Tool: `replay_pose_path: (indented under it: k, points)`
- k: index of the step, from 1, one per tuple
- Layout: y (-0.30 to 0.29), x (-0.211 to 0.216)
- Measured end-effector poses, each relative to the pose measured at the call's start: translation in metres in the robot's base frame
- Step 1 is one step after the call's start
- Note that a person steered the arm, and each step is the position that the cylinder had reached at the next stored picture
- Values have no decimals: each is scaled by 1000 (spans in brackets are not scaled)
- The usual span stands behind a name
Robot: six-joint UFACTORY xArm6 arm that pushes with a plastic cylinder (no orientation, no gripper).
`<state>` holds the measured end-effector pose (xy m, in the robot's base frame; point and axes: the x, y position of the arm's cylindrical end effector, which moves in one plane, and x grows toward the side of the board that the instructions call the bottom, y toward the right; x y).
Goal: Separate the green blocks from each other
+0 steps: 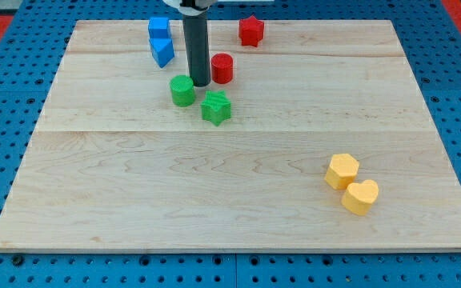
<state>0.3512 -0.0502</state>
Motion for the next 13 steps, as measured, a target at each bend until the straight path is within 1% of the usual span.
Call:
replay_pose_path:
  k: [1, 2, 3, 4, 5, 6, 7, 8, 10, 12, 13]
  points:
    - [14, 2]
    - [40, -23]
    - [46, -38]
    - [53, 13]
    - [23, 63]
    - [13, 86]
    - [-18, 65]
    - [-21, 37]
    - [-75, 42]
    - [-25, 9]
    - [-9, 15]
